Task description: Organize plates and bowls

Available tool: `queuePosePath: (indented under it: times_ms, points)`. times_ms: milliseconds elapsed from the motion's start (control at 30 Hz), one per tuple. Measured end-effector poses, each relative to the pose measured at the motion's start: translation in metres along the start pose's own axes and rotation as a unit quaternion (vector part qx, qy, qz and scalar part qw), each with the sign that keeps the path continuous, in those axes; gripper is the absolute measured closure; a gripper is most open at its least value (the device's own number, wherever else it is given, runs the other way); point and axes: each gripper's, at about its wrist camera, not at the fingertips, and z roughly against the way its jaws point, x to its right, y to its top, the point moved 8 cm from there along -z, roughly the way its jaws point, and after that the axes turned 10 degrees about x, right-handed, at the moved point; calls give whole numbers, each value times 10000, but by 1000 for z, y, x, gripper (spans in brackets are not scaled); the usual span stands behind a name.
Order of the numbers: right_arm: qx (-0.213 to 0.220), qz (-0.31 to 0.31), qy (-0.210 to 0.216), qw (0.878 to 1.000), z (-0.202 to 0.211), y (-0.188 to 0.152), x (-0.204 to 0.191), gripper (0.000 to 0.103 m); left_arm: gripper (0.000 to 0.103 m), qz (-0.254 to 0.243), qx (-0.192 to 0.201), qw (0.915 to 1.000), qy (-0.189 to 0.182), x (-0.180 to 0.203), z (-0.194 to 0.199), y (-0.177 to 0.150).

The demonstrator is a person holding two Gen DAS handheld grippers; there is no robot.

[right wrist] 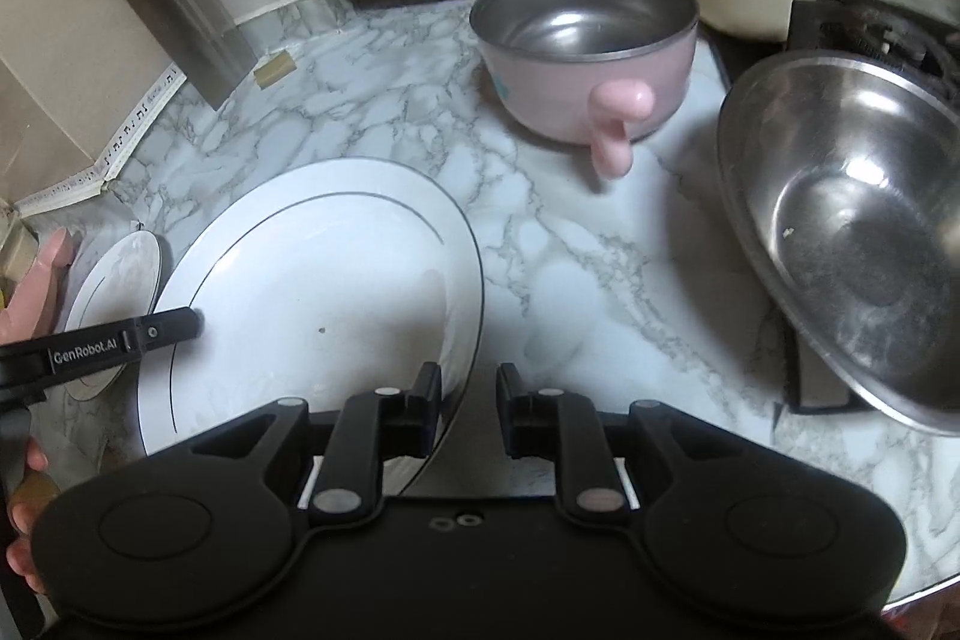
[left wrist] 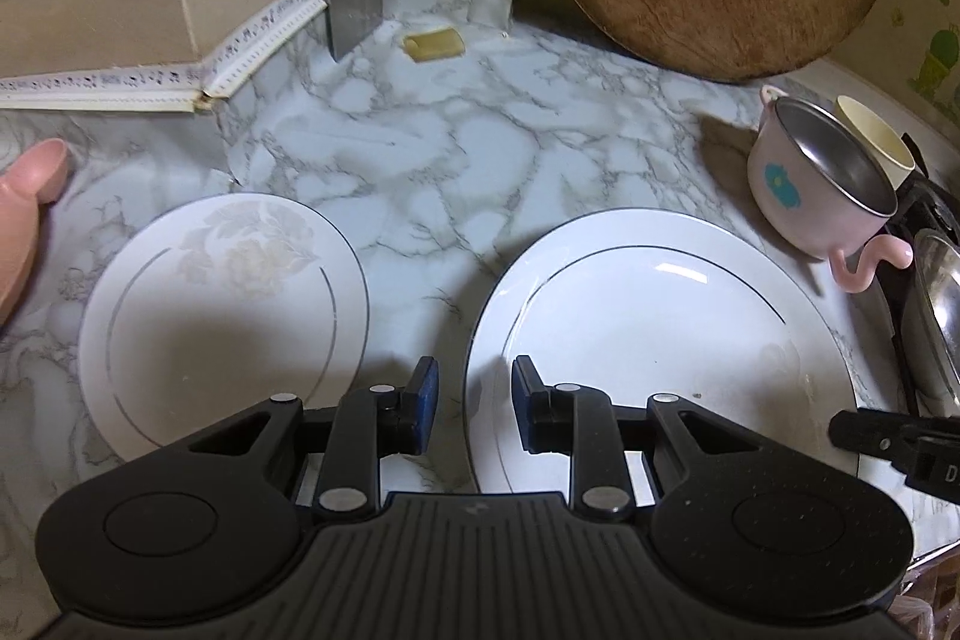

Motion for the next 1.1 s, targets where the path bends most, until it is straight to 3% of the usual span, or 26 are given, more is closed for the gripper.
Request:
queuePosePath:
  times_ms: [200, 267, 333, 367, 467, 533, 600, 700, 867, 967, 1100]
  points:
    - [416, 364, -13, 9985, 19, 13, -5, 81, 77, 119, 201, 9997, 89, -3, 17, 3]
    - [501, 450, 47, 9977, 24, 15, -8, 81, 72, 166, 259, 9995, 89, -4, 23, 3]
    - [570, 511, 85, 9970, 29, 16, -11, 80, 49, 202, 365, 9990, 141, -5, 30, 3]
    - [615, 560, 118, 9965, 31, 17, -12, 79, 44, 229, 448, 9986, 177, -5, 35, 3]
    - [714, 682, 196, 9949, 37, 17, -18, 75, 40, 222, 629, 9974, 281, -6, 47, 5]
    - [755, 741, 287, 9940, 40, 18, -22, 68, 40, 275, 660, 9970, 297, -8, 54, 4]
    - [865, 844, 353, 9920, 45, 19, -28, 44, 40, 326, 700, 9964, 337, -11, 60, 3]
    - [1051, 1084, 506, 9872, 54, 23, -39, 20, 37, 403, 755, 9954, 435, -18, 70, 1]
    - [1193, 1385, 807, 9798, 61, 28, -62, 9, 35, 495, 925, 9927, 596, -36, 87, 1]
    - [1251, 1530, 969, 9755, 60, 34, -81, 5, 26, 534, 1067, 9907, 659, -50, 94, 5]
    - [1303, 1795, 1179, 9679, 50, 47, -112, 1, 26, 535, 1133, 9895, 721, -71, 93, 13]
